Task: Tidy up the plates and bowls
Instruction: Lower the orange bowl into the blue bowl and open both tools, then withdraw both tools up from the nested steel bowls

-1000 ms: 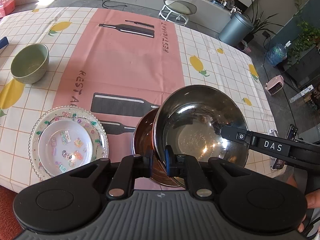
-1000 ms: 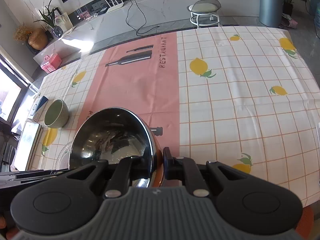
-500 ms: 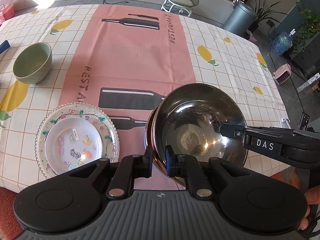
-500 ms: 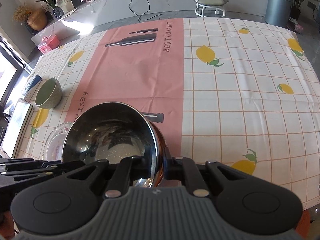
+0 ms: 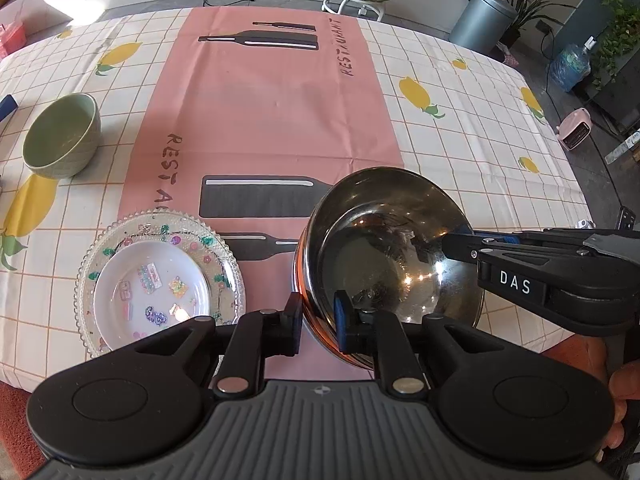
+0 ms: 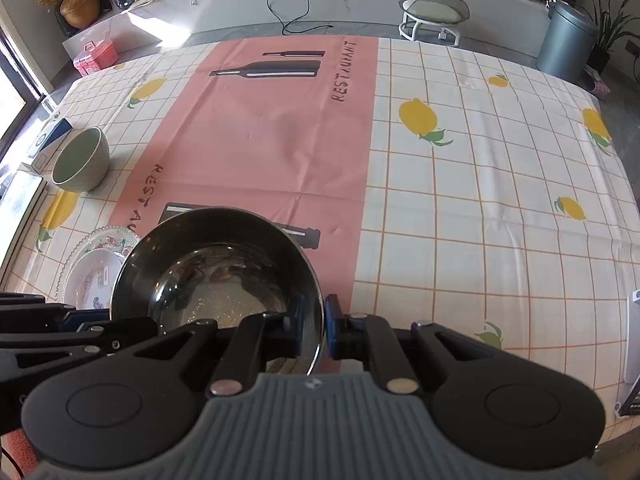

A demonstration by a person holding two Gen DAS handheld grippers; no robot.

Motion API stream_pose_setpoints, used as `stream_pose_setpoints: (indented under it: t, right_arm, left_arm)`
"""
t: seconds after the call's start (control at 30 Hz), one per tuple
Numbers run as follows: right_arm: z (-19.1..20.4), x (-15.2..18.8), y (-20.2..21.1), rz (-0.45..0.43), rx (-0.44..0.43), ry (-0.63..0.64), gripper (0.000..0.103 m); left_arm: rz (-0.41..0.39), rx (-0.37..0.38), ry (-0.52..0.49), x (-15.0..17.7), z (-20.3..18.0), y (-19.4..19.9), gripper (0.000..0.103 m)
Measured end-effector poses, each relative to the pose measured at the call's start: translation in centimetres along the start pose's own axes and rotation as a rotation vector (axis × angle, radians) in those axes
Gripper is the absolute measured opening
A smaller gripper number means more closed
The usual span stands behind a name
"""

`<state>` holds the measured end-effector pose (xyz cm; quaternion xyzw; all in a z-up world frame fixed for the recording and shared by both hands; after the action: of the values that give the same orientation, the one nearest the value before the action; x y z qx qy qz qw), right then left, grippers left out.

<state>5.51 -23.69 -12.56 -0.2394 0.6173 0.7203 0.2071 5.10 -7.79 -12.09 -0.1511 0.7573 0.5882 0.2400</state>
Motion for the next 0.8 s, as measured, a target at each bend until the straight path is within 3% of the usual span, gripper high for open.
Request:
stream_pose_setpoints:
  t: [0.33,0.5,0.8]
  right_arm:
    - [0.2,-0.3,0.2,-0.014,-0.004,0.022,0.012]
    - [0.0,-0.8,0.8,-0.04,0.004,0.022,0.031]
    - [0.8,-2.7,2.6,-0.111,-0.022,0.022,0.048]
  left_arm:
    - [-0.02,0.006,0.012,-0.8,0.4,0.4,0.018]
    - [-0.034,0.015,0.022,-1.3,0.6,0.8,0.022]
    - [-0.107,0.028,-0.015,-3.0,0.4,2.5,0.037]
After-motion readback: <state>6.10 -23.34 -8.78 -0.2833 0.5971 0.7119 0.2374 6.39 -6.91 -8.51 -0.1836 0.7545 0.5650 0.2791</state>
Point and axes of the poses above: each gripper's, at about its wrist camera, not at the fingertips, and y roughly against the way its jaws point, z to its left, x to its underside, the point moved 8 cm from there along -y, roughly the way its jaws point, and after that the axes turned 13 degrees about -z, right-handed, at the moved point
